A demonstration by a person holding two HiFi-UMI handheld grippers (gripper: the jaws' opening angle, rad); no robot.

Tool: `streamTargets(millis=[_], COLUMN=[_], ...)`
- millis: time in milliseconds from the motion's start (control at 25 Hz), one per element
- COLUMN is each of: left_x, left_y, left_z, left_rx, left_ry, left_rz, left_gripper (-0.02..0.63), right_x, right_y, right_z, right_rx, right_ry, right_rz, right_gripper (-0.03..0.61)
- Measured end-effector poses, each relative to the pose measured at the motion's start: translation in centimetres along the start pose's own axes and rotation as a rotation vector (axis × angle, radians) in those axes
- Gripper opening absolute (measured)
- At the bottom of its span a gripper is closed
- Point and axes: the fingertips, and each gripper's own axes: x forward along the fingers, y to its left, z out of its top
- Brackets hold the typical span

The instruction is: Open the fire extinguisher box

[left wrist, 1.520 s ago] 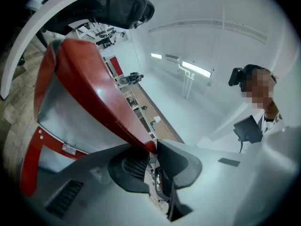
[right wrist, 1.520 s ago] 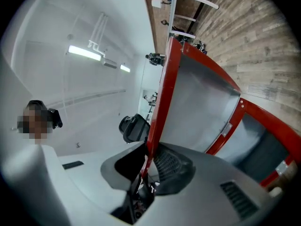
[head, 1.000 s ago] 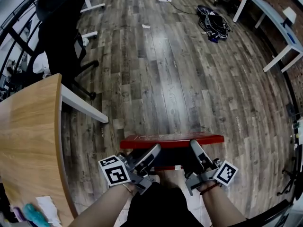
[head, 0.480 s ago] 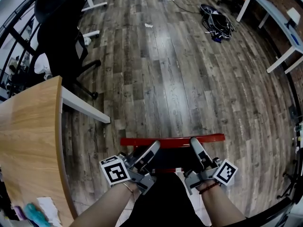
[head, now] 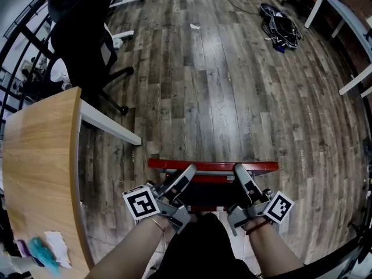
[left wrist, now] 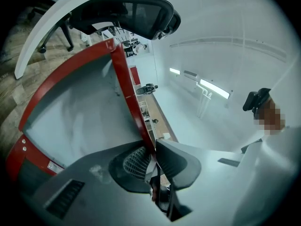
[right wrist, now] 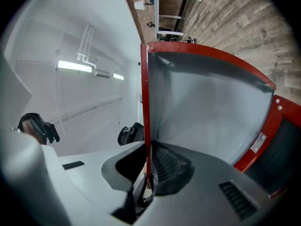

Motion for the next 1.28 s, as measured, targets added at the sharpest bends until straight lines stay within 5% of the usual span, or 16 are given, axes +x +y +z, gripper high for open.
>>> streamTargets(millis=[840,1280], left_x=[2.1,3.3], left_y=[0.9,1.8], left_z=[2.3,3.3], left_rx=[-0.102,-0.126], left_ry=[-0.124,-0.110], left_rz=[0.002,-0.005], left_gripper=[0.035,0.035], right_x=[2.8,3.9], right_y=[-1.1,-2.0], right_z=[1.6,2.6], right_rx=[0.113,0.125], right_ry=[0.012,-0.055], right_rz=[-0.037,-0.064], right_gripper=[0.038,0.040])
